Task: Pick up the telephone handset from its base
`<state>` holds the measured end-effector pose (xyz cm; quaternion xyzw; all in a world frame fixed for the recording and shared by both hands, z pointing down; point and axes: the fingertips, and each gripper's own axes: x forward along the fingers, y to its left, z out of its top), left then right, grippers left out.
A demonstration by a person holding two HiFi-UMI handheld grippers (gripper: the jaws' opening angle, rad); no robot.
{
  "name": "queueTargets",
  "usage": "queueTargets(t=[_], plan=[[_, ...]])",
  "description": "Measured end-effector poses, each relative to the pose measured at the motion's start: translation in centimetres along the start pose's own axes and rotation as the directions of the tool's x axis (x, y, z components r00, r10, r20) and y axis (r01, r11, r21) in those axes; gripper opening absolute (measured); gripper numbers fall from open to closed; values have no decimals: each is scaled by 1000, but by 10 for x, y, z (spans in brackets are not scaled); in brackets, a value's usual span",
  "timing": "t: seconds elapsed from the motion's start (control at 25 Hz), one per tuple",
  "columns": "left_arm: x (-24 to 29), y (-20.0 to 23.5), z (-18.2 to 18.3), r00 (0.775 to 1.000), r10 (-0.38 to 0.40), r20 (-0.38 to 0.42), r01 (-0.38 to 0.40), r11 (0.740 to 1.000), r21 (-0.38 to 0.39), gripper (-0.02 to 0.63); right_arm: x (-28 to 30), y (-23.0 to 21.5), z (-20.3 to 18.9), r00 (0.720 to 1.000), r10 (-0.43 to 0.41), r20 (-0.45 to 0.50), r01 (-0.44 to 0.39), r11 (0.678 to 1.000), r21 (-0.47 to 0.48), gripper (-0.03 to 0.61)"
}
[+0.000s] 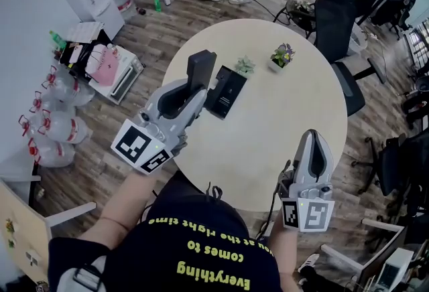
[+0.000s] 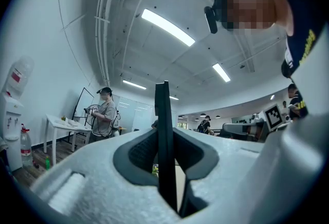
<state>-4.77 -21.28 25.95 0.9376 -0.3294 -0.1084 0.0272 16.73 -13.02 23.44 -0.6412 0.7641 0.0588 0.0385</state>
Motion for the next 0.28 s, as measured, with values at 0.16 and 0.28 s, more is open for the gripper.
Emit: queueTargets(t=[0.16, 0.28], plan=[[0, 4, -4, 1000, 4, -10, -4, 1000, 4, 78, 2, 2, -3, 1000, -4, -6, 4, 1000, -5, 12], [-1, 7, -5, 1000, 5, -13, -5, 1000, 1, 78, 4, 5, -5, 1000, -3, -9, 3, 1000, -11, 12]])
